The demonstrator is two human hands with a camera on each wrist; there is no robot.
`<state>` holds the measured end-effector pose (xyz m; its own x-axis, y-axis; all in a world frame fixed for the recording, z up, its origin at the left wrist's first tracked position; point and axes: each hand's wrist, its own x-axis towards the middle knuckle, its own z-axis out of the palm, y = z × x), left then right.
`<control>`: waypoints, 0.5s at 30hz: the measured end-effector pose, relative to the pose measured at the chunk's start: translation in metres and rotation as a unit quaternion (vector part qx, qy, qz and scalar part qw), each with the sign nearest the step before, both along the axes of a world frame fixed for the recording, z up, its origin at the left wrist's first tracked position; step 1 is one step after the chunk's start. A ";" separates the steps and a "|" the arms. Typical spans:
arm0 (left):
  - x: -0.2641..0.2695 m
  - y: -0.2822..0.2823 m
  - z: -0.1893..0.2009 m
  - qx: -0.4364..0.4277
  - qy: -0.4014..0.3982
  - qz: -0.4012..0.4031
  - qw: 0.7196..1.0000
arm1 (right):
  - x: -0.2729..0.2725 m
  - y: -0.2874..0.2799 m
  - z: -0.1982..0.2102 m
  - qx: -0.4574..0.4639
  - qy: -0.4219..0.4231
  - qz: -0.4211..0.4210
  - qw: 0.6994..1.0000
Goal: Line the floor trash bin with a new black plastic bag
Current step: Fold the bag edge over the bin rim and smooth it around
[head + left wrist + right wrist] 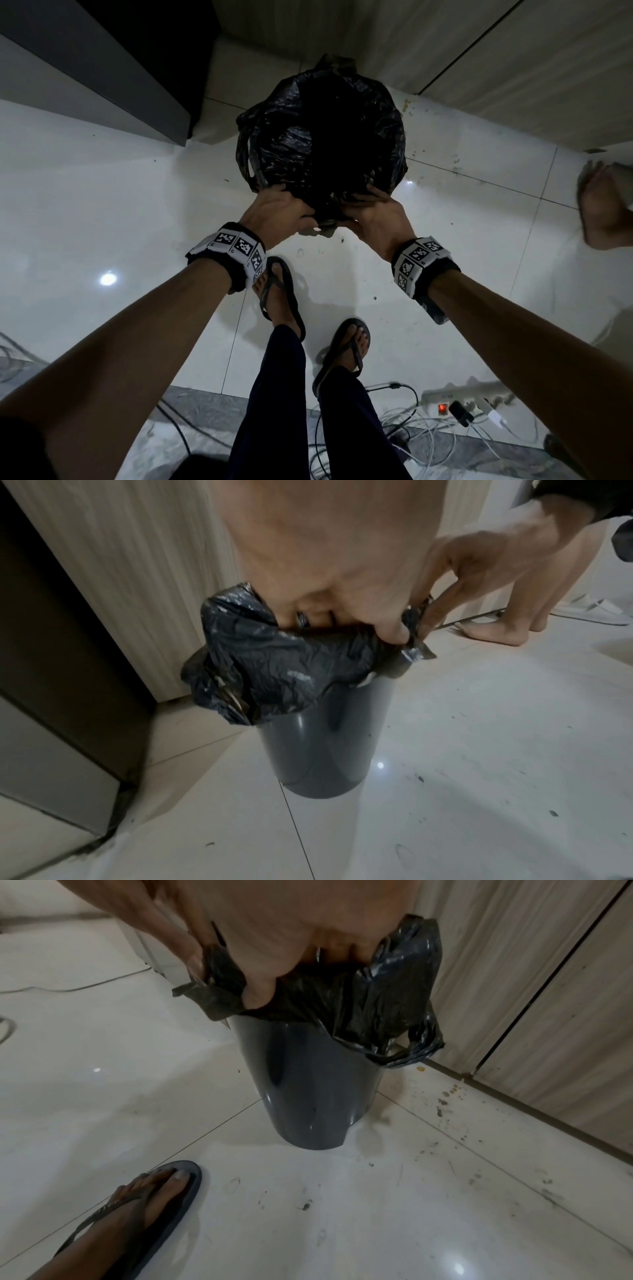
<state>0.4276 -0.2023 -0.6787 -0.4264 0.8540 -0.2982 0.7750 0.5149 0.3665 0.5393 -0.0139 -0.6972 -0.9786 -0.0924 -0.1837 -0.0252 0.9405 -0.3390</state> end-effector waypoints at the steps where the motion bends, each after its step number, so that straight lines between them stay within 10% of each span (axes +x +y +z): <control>1: 0.003 -0.001 -0.004 0.000 0.025 -0.004 1.000 | 0.000 -0.001 -0.004 0.003 0.004 -0.011 1.000; 15: 0.022 0.007 -0.039 0.099 0.057 0.143 0.983 | 0.006 -0.009 -0.035 0.050 0.112 -0.076 0.990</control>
<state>0.4491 -0.1955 -0.7181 -0.6791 0.7304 -0.0738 0.6505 0.6453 0.4006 0.5453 -0.0226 -0.7323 -0.9970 0.0664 0.0394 0.0547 0.9678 -0.2458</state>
